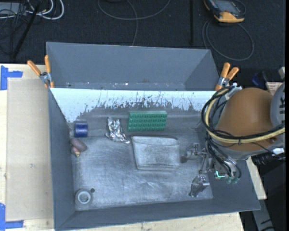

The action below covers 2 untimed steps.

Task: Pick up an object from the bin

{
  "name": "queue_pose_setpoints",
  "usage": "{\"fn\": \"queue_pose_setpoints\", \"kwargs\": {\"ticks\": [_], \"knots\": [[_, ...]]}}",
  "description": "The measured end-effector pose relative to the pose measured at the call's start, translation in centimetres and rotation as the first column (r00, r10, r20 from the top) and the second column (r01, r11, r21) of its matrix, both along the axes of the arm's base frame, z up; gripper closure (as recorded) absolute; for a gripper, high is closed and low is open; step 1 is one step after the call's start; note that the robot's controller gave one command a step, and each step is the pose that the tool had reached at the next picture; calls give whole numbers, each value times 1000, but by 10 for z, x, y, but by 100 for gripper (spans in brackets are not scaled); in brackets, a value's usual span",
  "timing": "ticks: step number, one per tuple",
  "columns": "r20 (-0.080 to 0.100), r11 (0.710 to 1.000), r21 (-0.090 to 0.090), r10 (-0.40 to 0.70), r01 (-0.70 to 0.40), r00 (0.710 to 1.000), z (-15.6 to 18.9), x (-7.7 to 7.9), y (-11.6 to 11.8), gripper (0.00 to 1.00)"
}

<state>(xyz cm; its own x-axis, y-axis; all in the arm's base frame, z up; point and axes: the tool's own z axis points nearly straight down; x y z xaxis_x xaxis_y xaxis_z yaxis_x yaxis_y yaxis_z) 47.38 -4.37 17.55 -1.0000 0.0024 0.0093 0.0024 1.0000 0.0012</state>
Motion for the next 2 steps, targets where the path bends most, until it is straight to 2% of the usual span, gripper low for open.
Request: {"fn": "queue_pose_setpoints", "kwargs": {"ticks": [1, 2], "knots": [[11, 993, 2, 119, -119, 993, -50, 74, 84, 0], [36, 994, 3, 106, -106, 994, -70, 78, 66, 0]]}}
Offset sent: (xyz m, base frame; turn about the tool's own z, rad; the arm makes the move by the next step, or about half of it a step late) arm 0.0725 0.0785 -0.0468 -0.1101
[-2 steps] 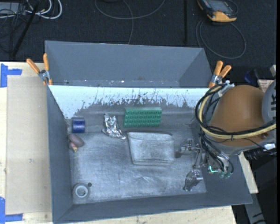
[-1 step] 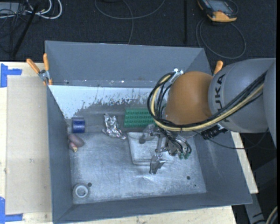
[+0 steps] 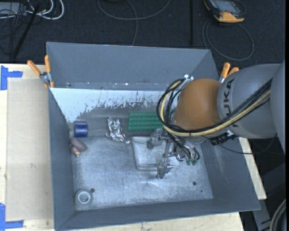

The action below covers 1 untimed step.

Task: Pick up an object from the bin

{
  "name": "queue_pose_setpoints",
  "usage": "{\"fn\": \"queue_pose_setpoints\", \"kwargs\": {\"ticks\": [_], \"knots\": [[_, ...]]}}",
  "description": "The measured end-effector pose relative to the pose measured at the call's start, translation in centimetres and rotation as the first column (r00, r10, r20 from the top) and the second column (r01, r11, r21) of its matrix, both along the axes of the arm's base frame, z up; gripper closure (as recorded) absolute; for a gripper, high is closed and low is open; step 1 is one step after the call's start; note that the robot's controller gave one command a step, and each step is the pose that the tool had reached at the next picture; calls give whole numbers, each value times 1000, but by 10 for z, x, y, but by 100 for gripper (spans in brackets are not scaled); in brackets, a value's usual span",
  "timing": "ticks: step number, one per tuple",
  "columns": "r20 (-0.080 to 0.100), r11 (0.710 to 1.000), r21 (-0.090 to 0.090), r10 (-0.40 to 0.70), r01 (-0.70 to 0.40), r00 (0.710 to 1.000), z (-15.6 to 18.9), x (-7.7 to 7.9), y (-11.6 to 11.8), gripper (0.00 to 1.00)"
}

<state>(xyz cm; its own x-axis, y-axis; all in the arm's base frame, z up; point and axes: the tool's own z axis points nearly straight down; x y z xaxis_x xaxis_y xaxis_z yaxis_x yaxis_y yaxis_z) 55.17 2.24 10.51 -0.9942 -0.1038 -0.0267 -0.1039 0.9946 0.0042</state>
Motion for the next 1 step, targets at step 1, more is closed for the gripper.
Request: {"fn": "queue_pose_setpoints", "kwargs": {"ticks": [1], "knots": [[-23, 998, -7, 56, -56, 998, 11, -40, -38, 0]]}}
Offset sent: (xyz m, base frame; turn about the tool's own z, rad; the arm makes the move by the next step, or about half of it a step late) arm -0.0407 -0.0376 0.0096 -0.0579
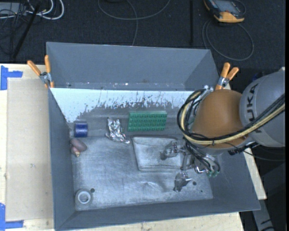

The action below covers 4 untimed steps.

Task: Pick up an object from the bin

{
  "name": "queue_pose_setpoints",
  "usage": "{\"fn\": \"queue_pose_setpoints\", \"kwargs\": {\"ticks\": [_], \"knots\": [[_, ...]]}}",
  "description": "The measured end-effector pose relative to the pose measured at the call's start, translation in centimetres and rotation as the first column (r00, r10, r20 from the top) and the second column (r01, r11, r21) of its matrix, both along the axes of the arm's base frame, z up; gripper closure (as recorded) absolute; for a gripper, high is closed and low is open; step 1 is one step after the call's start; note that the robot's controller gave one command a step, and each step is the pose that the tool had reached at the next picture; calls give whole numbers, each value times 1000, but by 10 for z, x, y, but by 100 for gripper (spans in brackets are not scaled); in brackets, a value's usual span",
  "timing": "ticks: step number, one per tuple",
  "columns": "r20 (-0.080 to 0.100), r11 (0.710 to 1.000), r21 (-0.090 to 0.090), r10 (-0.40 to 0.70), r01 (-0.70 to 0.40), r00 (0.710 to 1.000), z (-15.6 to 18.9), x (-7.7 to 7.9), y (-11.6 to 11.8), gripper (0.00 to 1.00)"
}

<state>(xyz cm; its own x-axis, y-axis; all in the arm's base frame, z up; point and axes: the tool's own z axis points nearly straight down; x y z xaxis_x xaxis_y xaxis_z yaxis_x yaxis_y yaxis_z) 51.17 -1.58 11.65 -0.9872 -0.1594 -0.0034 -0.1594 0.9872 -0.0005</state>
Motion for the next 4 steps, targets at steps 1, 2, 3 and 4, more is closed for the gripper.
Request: {"fn": "queue_pose_setpoints", "kwargs": {"ticks": [1, 2, 3, 4], "knots": [[22, 1000, -3, 15, -15, 1000, -16, 26, 17, 0], [4, 1000, 2, -4, 4, 1000, 66, 14, 57, 0], [22, 995, 8, -103, 103, 994, -15, 26, 16, 0], [2, 998, 0, -58, 58, 998, 83, -21, -12, 0]]}}
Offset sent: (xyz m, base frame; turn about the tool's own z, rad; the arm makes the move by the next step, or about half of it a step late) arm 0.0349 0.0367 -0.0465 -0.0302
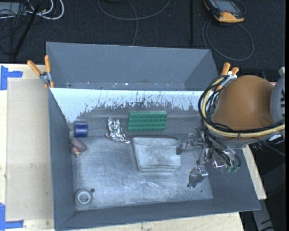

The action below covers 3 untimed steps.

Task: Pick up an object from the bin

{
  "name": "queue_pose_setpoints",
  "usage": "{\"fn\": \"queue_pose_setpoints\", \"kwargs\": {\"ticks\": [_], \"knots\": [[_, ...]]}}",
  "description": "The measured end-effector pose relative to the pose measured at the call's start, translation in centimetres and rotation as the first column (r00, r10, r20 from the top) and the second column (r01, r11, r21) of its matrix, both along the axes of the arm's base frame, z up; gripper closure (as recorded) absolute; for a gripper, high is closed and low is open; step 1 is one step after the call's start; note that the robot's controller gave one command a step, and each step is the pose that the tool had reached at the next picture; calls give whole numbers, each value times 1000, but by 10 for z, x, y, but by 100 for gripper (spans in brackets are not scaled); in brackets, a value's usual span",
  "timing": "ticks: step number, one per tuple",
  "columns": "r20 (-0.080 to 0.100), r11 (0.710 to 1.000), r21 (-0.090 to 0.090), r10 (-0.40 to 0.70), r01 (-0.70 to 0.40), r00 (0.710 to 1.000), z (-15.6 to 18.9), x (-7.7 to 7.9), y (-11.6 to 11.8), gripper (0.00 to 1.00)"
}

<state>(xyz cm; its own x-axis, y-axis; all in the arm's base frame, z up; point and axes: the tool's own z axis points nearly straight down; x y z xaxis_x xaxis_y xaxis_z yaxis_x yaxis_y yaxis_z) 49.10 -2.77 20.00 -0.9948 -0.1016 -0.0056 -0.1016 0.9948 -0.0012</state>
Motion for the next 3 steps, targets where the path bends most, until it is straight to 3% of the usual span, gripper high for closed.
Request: {"fn": "queue_pose_setpoints", "kwargs": {"ticks": [1, 2, 3], "knots": [[-6, 997, 2, 82, -82, 997, -58, 51, 25, 0], [22, 998, 2, 61, -61, 998, -93, 51, 19, 0], [-1, 987, -2, 160, -160, 987, -14, 9, -18, 0]]}}
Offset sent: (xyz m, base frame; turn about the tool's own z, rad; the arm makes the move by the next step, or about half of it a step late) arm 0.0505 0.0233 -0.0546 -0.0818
